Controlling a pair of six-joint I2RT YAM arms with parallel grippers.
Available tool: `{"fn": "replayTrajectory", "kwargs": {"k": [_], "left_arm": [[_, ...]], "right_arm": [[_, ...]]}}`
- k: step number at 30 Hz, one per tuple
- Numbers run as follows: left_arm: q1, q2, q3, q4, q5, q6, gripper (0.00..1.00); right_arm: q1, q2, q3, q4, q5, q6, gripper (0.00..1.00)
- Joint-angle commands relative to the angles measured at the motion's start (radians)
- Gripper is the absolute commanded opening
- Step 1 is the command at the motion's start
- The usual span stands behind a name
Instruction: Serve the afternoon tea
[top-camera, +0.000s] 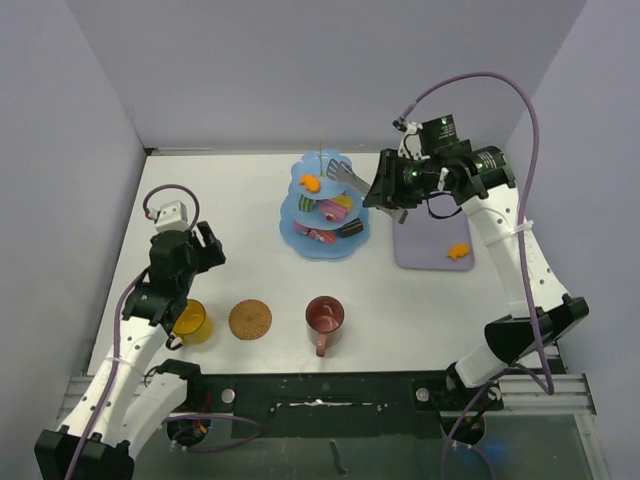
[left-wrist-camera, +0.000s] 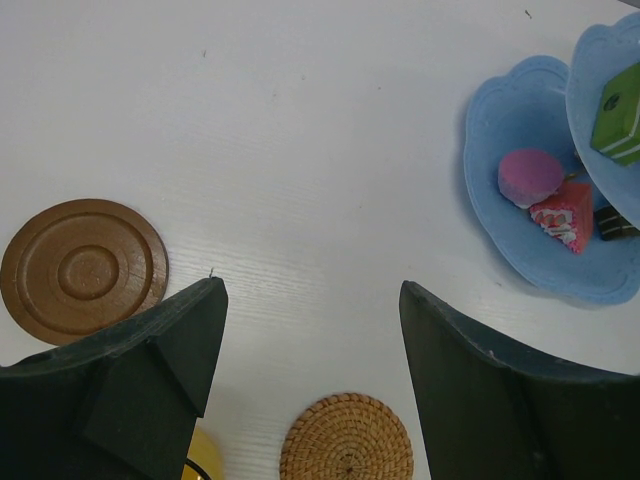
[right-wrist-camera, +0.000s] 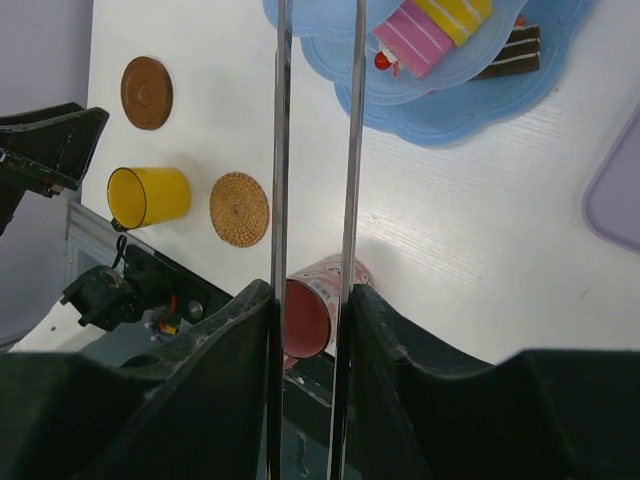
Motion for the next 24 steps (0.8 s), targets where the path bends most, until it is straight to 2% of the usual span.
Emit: {"fn": "replayTrajectory", "kwargs": {"k": [1, 5, 10, 14, 18, 24], "left_arm": [[-0.004, -0.001, 0.056, 0.065, 0.014, 0.015, 0.68], [-0.003, 0.001, 0.049, 0.077, 0.017, 0.007, 0.68], [-0.005, 0.006, 0.044, 0.088, 0.022, 0.000, 0.68], [-0.005, 0.007, 0.041, 0.097, 0.021, 0.000, 0.68], [-0.005, 0.004, 0.038, 0.105, 0.020, 0.003, 0.68], [-0.005, 0.030, 0.036, 0.133, 0.034, -0.007, 0.68]], "right_arm": [[-0.031, -0.073, -0.035, 0.003, -0.047, 0.010, 0.33], [-0.094, -0.146, -0.105, -0.017, -0.059, 0.015, 0.33], [-0.236, -0.224, -0.208, -0.037, -0.058, -0.002, 0.33], [-0.362, -0.240, -0.287, -0.101, 0.009, -0.034, 0.32], [-0.548, -0.263, -0.406, -0.132, 0.041, -0.069, 0.32], [-0.680, -0.276, -0.520, -0.148, 0.131, -0.089, 0.32]]}}
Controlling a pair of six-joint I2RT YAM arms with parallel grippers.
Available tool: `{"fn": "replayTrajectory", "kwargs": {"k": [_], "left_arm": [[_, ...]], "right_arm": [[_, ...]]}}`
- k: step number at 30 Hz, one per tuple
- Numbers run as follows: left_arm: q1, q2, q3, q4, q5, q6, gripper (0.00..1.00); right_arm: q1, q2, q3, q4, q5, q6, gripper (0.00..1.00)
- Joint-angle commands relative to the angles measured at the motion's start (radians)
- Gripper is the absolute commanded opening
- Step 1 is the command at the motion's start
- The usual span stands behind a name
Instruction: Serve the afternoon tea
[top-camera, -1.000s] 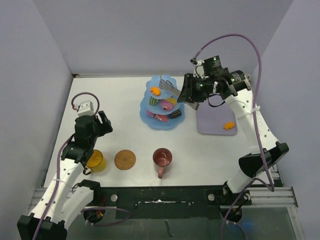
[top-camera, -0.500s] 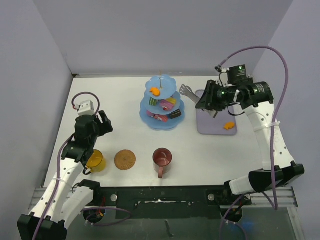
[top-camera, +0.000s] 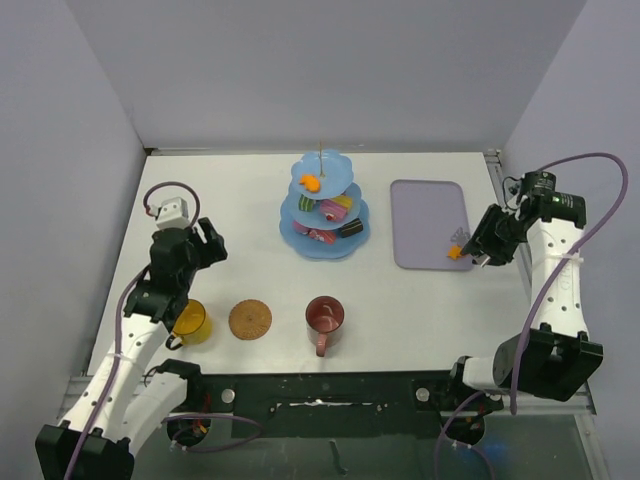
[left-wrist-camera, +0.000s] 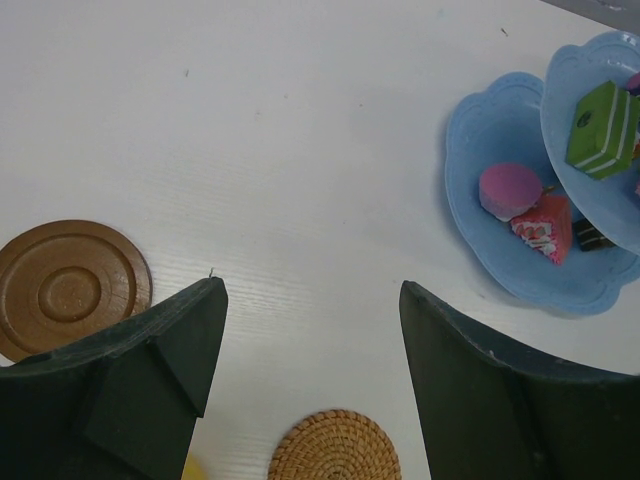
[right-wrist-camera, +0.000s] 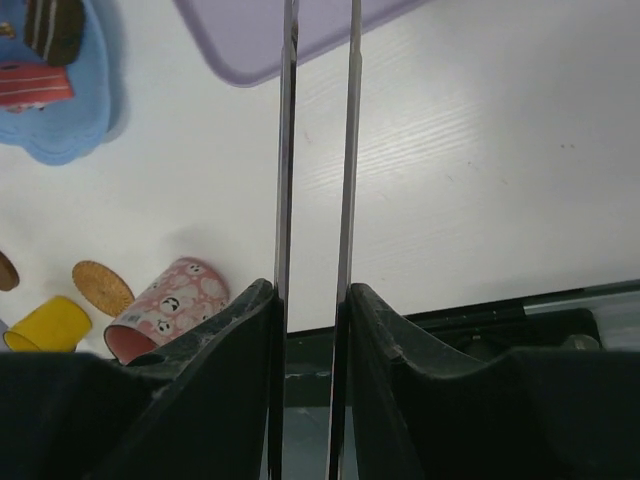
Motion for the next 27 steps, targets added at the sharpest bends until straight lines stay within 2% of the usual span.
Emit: {"fn": "replayTrajectory", "kwargs": {"k": [1, 16, 27], "left_arm": [[-0.005, 0.022, 0.037, 0.089, 0.020, -0.012, 0.68], [-0.003, 0.005, 0.026, 0.131, 0.011, 0.025, 0.69], [-0.004, -0.002, 0.017, 0.135, 0.023, 0.028, 0.69]], "right_arm": [[-0.065, -0.036, -0.043, -0.011, 0.060, -0.028, 0.32], [-0.072, 0.022, -0.132, 0.084, 0.114, 0.010, 0.34], [-0.070, 0.075, -0.120, 0.140, 0.119, 0.013, 0.37]]}}
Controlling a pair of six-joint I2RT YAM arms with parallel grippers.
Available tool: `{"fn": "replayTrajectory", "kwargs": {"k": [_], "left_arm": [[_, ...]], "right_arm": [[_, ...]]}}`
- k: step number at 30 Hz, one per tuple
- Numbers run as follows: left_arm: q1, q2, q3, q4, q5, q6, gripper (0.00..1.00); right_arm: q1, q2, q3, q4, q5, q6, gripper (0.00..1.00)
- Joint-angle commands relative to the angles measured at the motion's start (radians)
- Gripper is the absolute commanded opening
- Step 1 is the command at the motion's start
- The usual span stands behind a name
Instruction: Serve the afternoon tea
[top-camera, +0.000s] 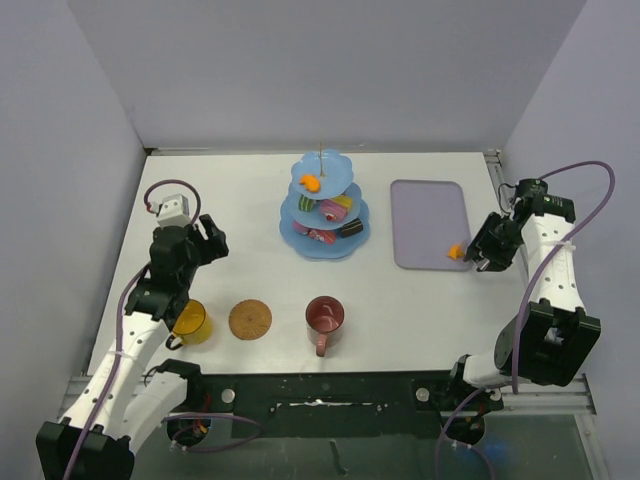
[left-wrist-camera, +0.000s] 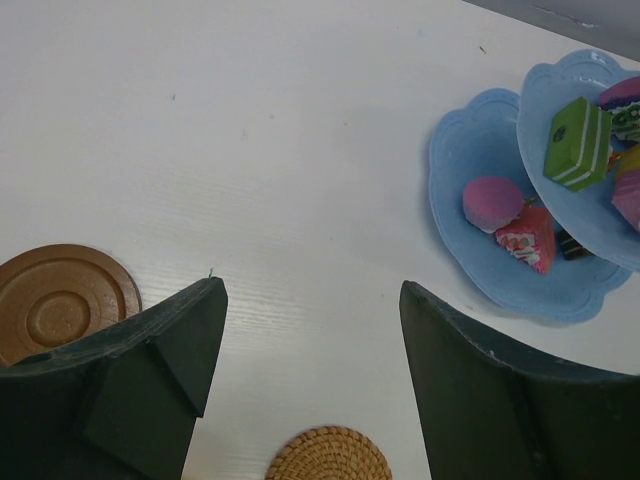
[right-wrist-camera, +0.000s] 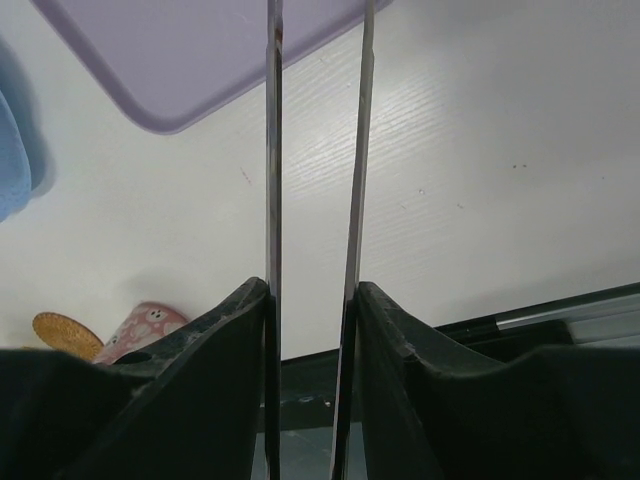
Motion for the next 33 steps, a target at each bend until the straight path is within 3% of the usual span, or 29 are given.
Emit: {"fn": "replayTrajectory", "kwargs": {"k": [1, 9, 23, 33], "left_arm": [[-0.004, -0.024, 0.016, 0.075, 0.005, 0.017, 0.69], [-0.003, -0.009, 0.024, 0.077, 0.014, 0.026, 0.69], [-0.003, -0.010, 0.034, 0.055, 0.011, 0.033, 0.69], [-0.003, -0.010, 0.034, 0.052, 0.028, 0.034, 0.69]], "right_arm": [[0.001, -0.006, 0.007, 0.053, 0.012, 0.012, 0.37], [0.029, 0.012, -0.015, 0.084, -0.018, 0.018, 0.38], [0.208, 0.101, 0.072, 0.067, 0.088, 0.026, 0.38], [0.186, 0.102, 0.090, 0.067, 0.088, 0.011, 0.39]]}}
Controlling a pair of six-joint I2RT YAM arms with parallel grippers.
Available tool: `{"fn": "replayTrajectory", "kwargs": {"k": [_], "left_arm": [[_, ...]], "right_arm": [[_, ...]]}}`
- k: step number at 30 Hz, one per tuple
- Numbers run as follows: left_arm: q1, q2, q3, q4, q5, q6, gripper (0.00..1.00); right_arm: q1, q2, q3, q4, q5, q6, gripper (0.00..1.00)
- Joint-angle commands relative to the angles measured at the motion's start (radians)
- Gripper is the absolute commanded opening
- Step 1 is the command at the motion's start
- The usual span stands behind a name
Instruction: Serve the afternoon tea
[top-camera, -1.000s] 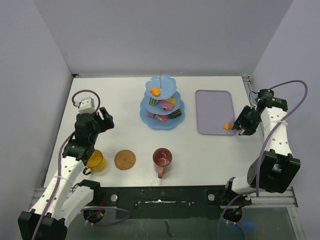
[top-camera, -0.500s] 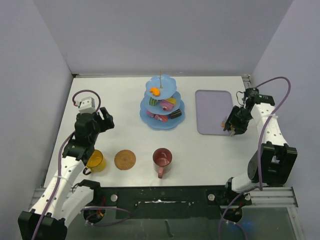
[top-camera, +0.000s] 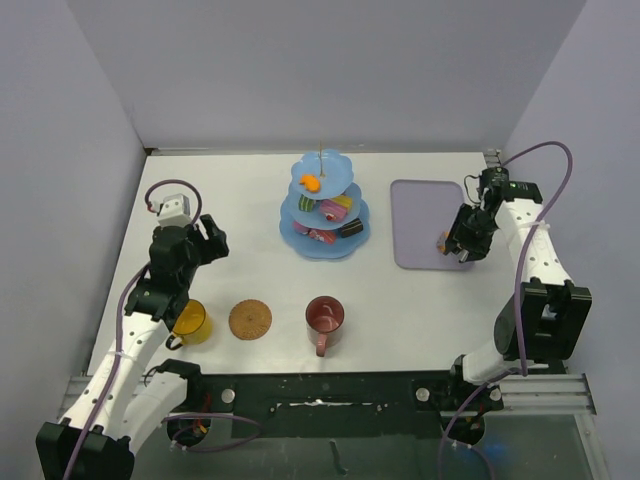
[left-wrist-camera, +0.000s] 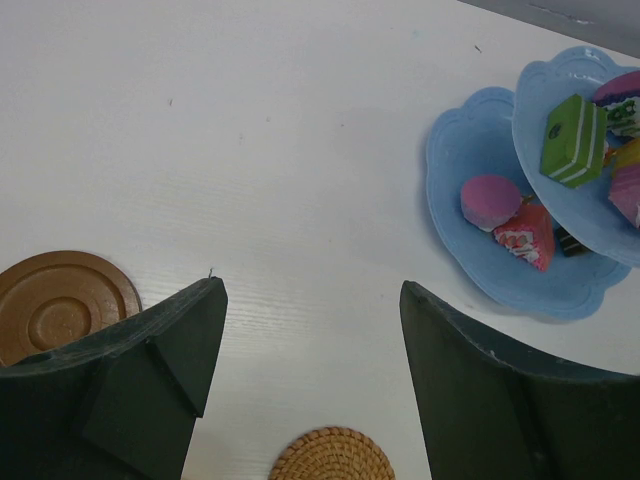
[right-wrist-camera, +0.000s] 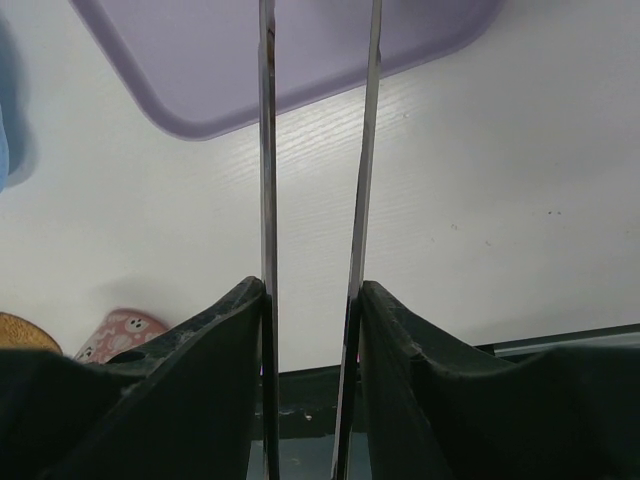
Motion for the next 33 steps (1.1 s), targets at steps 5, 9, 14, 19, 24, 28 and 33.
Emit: {"fn": "replayTrajectory", "kwargs": {"k": [5, 9, 14, 19, 24, 28, 33], "left_arm": [[-0.002, -0.005, 0.033, 0.050, 0.024, 0.026, 0.69], [-0.002, 0.001, 0.029, 0.056, 0.032, 0.029, 0.69], [-0.002, 0.005, 0.026, 0.060, 0.046, 0.021, 0.69], [-0.002, -0.001, 0.027, 0.051, 0.040, 0.023, 0.69], [-0.002, -0.002, 0.030, 0.050, 0.031, 0.024, 0.69], [-0.002, 0.003, 0.036, 0.047, 0.029, 0.024, 0.69], [-0.001, -0.001, 0.040, 0.039, 0.019, 0.020, 0.69]], "right_arm": [[-0.008, -0.013, 0.021, 0.023, 0.014, -0.018, 0.40], [-0.005, 0.000, 0.026, 0.021, 0.009, -0.039, 0.41], [-0.001, 0.025, 0.044, 0.011, 0.056, -0.064, 0.41], [0.010, 0.052, 0.065, 0.004, 0.066, -0.076, 0.41], [0.025, 0.064, 0.068, 0.012, 0.047, -0.074, 0.41], [0.039, 0.070, 0.082, 0.000, 0.046, -0.073, 0.41], [0.048, 0.065, 0.077, -0.011, 0.050, -0.063, 0.41]]}}
